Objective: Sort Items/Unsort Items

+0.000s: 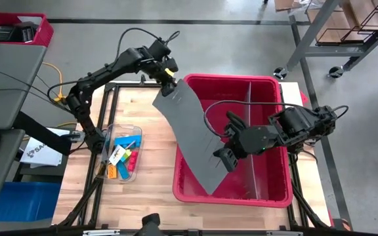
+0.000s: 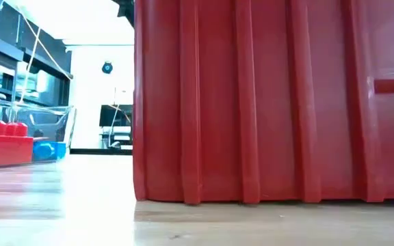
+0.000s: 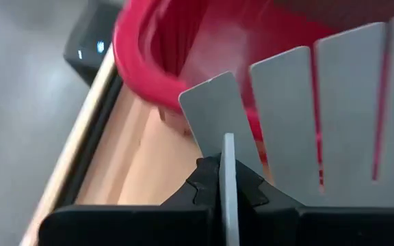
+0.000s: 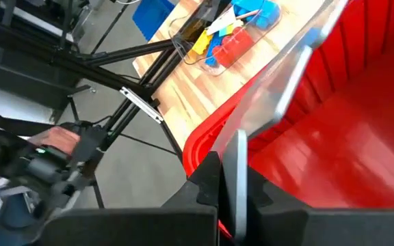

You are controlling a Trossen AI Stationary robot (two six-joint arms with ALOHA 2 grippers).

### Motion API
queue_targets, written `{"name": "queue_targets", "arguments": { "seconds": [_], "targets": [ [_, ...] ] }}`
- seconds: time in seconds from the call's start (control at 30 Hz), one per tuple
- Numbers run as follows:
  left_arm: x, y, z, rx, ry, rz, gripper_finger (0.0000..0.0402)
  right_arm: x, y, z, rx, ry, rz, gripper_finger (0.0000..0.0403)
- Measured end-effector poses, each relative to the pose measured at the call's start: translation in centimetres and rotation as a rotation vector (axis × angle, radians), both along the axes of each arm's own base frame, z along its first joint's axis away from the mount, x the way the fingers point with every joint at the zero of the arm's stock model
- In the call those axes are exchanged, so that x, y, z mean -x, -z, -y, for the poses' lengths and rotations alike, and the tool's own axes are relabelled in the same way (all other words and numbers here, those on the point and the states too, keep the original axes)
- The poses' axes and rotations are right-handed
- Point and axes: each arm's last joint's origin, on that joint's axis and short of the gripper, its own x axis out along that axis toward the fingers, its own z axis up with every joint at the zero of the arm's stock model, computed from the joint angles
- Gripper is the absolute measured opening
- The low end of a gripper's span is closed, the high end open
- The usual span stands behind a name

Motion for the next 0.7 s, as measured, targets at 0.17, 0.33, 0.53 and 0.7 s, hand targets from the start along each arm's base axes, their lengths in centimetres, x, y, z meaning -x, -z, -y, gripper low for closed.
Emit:
{"name": "queue_targets", "arguments": {
  "seconds": [0.17,0.33,0.53,0.7],
  "targets": [
    [0.6,-4.1,0.5,-0.215,0.129,0.162,0.0000,0.6,0.3,-0.8,0.005,0.008,-0.032,0.0000],
    [0.1,-6.8,0.6,-0.380,0.229,0.378,0.0000,0.8,0.9,-2.4,0.009,0.013,-0.056,0.0000],
    [-1.6,-8.3,0.9,-0.489,0.354,0.591,0.0000,0.5,1.2,-4.6,-0.008,-0.008,-0.020,0.0000],
    [-3.9,-7.9,1.1,-0.574,0.483,0.689,0.0000,0.3,2.0,-6.0,-0.063,0.023,-0.046,0.0000]
  ]
}}
